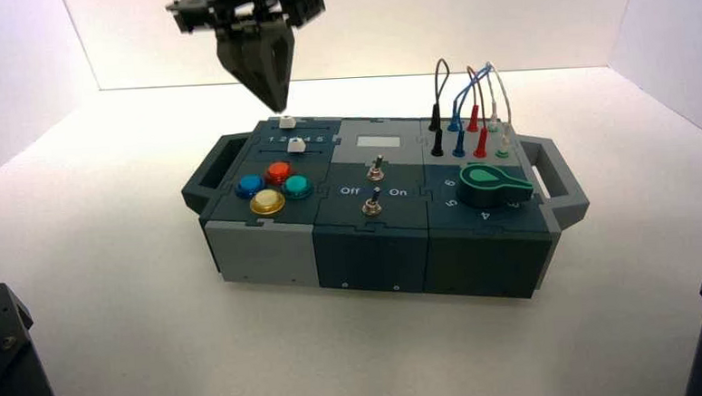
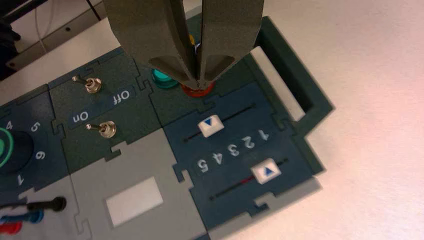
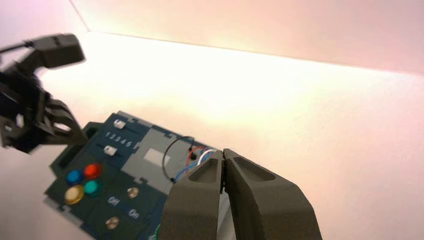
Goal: Flip the top switch off with the right gripper.
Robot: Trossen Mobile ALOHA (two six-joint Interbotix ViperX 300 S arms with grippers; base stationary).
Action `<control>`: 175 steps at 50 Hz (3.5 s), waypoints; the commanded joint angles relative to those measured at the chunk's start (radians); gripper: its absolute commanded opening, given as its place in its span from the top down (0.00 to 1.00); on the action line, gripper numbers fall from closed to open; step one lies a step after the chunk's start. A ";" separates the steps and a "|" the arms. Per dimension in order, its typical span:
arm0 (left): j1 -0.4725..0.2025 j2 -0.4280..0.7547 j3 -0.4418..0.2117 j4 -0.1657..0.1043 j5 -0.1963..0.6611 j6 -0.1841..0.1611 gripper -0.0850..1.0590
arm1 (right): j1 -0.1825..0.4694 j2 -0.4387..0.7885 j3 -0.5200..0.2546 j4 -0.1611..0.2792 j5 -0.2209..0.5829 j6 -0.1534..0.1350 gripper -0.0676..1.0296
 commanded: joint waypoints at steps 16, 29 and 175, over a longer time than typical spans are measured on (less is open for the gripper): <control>0.002 0.109 0.003 0.014 -0.052 0.012 0.95 | 0.110 0.035 0.021 0.127 0.008 0.003 0.96; 0.003 0.175 0.003 0.018 -0.084 0.018 0.95 | 0.202 0.172 0.032 0.192 -0.009 0.003 0.96; 0.011 0.247 0.037 0.025 -0.144 0.029 0.95 | 0.497 1.051 -0.310 0.247 -0.187 -0.005 0.96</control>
